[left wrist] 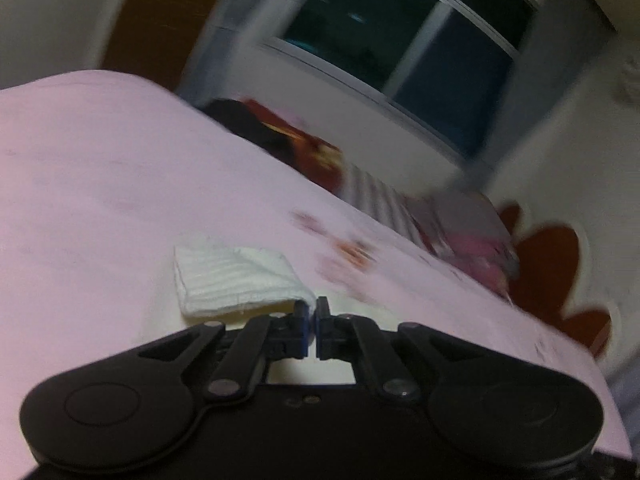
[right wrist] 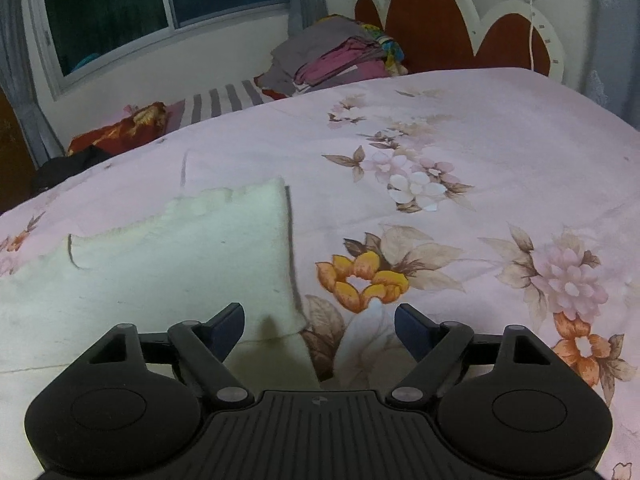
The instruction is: Fold small clothes
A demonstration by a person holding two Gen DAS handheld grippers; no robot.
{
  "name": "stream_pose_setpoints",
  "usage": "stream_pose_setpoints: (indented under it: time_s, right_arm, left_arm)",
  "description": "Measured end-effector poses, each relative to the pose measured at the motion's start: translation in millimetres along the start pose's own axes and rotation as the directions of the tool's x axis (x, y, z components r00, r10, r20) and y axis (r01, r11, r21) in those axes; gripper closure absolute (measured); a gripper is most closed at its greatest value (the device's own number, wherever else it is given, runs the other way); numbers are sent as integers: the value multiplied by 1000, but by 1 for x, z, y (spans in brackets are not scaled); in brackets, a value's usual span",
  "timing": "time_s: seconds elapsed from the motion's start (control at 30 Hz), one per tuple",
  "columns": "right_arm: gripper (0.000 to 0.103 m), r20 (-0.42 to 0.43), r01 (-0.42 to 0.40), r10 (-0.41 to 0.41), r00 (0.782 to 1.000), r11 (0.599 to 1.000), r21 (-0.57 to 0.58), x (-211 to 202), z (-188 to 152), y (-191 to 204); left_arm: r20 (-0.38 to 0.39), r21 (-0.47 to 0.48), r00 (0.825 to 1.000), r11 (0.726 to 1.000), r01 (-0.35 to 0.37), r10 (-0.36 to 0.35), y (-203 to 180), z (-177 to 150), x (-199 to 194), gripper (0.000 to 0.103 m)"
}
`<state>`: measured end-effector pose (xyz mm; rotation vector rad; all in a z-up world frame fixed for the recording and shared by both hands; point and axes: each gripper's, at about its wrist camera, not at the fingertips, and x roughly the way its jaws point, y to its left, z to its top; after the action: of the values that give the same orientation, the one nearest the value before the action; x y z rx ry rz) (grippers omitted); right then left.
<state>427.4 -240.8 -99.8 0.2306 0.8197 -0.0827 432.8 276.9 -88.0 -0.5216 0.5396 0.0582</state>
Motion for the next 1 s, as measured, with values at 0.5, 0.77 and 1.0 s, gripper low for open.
stream_pose_setpoints:
  time_s: [0.5,0.77,1.0]
  right_arm:
    - [57,16,-76,75,997,997,35,-26,-1,-53]
    - [57,4,-83,83,997,995,63,-35,2,-82]
    - [56,11,-103,102,995,992,79,-45,8,-90]
  left_arm:
    - [-245,251,960,947,199,-137,-174,-96,80,100]
    - [-298,290,941,924,249,-160,-216,-134,89,99]
    - [-383,361,907,875,322,-176,-252,-169,96,70]
